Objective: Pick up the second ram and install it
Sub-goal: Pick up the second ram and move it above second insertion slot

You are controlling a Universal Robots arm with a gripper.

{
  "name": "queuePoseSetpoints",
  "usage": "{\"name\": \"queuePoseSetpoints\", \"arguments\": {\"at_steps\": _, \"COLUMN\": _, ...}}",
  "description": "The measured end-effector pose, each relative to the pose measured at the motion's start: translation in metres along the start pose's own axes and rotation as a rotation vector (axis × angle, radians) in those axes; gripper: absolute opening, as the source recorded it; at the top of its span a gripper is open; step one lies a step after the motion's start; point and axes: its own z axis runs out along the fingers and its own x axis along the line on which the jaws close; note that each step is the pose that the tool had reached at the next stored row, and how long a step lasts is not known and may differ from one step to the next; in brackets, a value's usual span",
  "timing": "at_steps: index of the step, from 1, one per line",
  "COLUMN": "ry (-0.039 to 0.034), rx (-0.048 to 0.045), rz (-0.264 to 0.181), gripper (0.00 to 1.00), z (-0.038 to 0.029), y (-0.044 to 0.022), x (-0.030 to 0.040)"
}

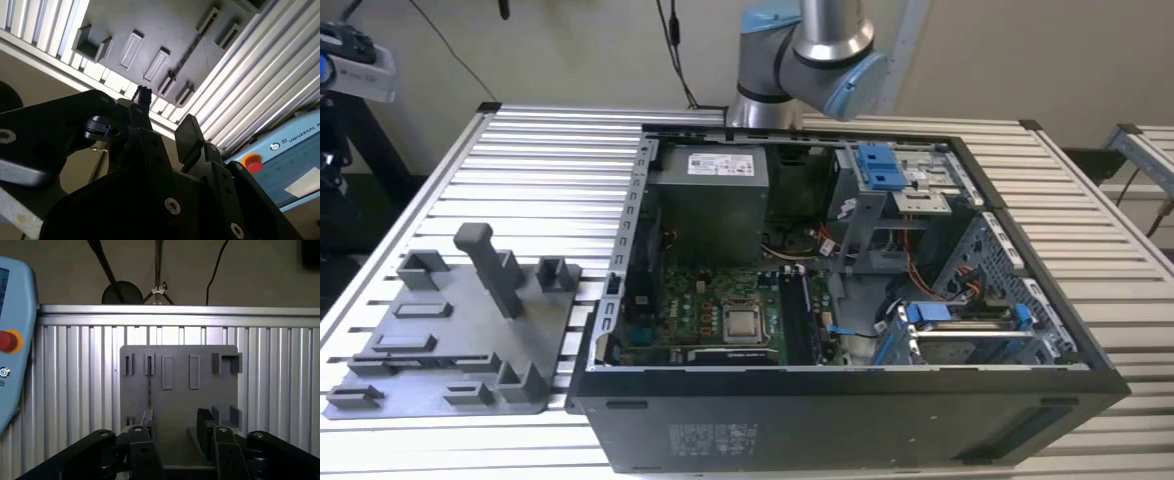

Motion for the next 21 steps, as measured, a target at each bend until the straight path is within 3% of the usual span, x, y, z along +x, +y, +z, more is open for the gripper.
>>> {"name": "queuePoseSetpoints", "arguments": {"at_steps": 7, "ry": 0.0001, "rx": 0.0049, "rz": 0.0, "gripper": 0.48, "z": 0.01, "y": -0.001, "x": 0.0009}}
{"name": "queuePoseSetpoints", "arguments": {"at_steps": 12, "ry": 0.0025, "rx": 0.0185, "rz": -0.001, "gripper": 0.48, "z": 0.0157, "y": -0.0015, "x": 0.0012}}
{"name": "queuePoseSetpoints", "arguments": {"at_steps": 16, "ry": 0.0218, "rx": 0.0195, "rz": 0.001, "gripper": 0.48, "z": 0.0193, "y": -0.0018, "x": 0.0013}}
{"name": "queuePoseSetpoints", "arguments": {"at_steps": 19, "ry": 0.0233, "rx": 0.034, "rz": 0.001, "gripper": 0.48, "z": 0.021, "y": -0.0018, "x": 0.0013}}
{"name": "queuePoseSetpoints", "arguments": {"at_steps": 21, "ry": 0.0232, "rx": 0.0376, "rz": 0.0, "gripper": 0.48, "z": 0.0211, "y": -0.0019, "x": 0.0014}}
